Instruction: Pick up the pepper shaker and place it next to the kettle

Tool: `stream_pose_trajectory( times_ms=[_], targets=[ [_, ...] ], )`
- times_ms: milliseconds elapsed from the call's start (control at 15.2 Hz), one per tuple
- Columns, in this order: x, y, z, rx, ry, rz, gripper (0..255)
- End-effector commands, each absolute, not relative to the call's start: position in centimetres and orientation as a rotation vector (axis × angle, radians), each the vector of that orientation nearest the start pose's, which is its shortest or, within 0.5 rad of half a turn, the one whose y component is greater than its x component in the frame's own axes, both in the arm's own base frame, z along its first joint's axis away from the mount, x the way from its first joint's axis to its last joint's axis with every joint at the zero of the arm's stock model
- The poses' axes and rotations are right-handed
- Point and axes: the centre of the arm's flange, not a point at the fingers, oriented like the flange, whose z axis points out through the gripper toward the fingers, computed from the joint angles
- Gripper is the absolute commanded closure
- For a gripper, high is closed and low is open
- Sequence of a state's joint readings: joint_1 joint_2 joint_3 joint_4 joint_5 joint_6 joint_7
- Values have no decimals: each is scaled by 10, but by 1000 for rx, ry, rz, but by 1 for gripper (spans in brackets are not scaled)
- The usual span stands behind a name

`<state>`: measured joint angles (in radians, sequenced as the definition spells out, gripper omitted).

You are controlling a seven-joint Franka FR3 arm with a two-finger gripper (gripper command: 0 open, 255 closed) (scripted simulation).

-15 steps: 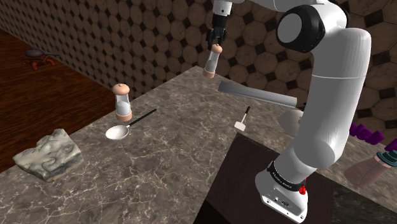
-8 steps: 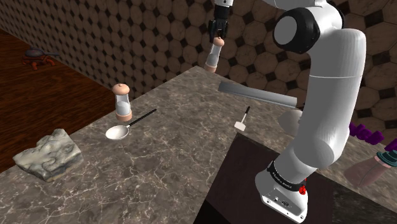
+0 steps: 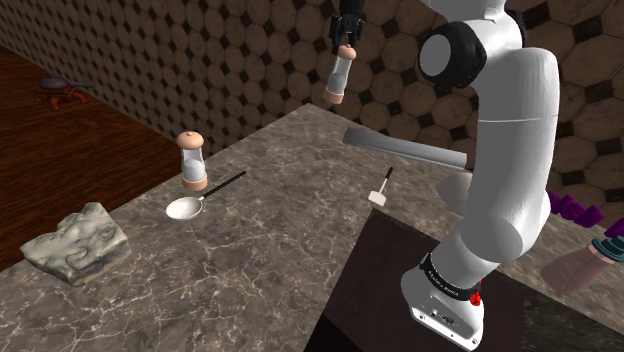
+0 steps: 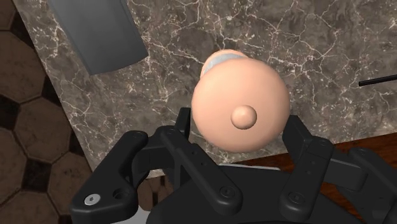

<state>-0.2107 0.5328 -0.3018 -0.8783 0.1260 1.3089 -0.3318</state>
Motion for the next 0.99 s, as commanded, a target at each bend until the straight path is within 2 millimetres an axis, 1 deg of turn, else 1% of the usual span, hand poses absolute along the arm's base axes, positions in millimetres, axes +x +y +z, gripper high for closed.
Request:
stream_pose_trajectory(
  times_ms=[0, 924],
  targets=[
    [621, -254, 608, -3126, 187, 139, 255],
    [438, -284, 608, -3126, 187, 139, 255]
  ],
)
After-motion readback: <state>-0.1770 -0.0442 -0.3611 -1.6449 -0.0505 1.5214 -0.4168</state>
